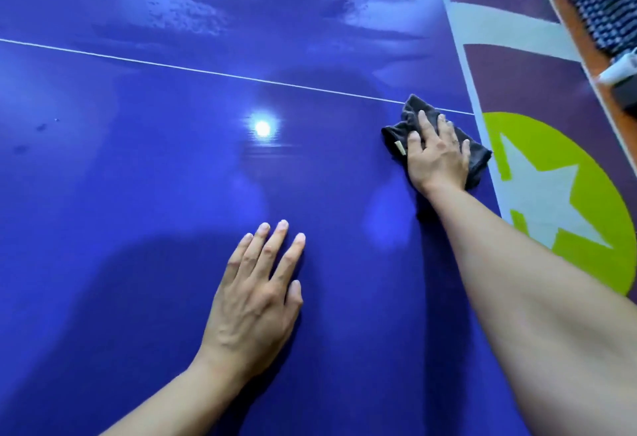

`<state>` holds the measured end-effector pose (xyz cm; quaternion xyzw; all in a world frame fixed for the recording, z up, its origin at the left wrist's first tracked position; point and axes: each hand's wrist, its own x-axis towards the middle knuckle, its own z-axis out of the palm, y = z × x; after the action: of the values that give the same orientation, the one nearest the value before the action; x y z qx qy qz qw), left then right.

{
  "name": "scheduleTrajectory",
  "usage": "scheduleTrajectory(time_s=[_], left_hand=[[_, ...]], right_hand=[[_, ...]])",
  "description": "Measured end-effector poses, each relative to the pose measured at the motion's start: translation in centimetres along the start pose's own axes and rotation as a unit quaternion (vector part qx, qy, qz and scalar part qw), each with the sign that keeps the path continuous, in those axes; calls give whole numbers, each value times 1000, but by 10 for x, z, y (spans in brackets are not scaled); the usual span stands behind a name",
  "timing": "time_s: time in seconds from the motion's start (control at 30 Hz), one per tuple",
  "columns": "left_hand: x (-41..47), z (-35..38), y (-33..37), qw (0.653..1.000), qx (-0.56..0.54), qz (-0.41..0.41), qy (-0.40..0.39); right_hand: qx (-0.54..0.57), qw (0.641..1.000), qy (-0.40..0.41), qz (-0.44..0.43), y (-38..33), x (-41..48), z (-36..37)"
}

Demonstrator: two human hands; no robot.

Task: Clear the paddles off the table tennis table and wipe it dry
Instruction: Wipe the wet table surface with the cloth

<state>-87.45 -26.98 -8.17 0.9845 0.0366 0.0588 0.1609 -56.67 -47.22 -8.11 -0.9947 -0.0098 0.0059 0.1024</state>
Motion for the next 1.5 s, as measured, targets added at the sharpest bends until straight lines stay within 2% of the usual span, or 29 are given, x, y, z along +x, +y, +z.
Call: scheduleTrajectory(time_s=[0.1, 0.2, 0.4, 0.57, 0.7, 0.93, 1.17, 1.33, 1.5], left_hand=[[5, 9, 8, 1000, 21, -11, -6], [5, 11, 12, 999, 25, -19, -11], [4, 5, 17, 999, 14, -32, -24], [1, -2, 11, 997, -62, -39, -11], [-33, -20, -21, 999, -1, -32, 24], [-126, -53, -109, 993, 42, -111, 28], [-167, -64, -140, 993, 25, -112, 20], [-161, -64, -130, 989, 32, -141, 22], [-158, -53, -84, 993, 32, -103, 38]], right_hand=[[3, 1000, 15, 17, 61, 6, -10], [6, 1000, 19, 5, 92, 7, -16], [19, 999, 12, -35, 96, -21, -19], [13, 999, 16, -46, 84, -65, -13], [6, 999, 16, -44, 33, -86, -4], [-7, 983, 9, -186, -150, -144, 41], [5, 948, -24, -317, -312, -231, 73], [25, 943, -59, -327, -329, -242, 72], [48, 946, -44, -318, -281, -243, 65]])
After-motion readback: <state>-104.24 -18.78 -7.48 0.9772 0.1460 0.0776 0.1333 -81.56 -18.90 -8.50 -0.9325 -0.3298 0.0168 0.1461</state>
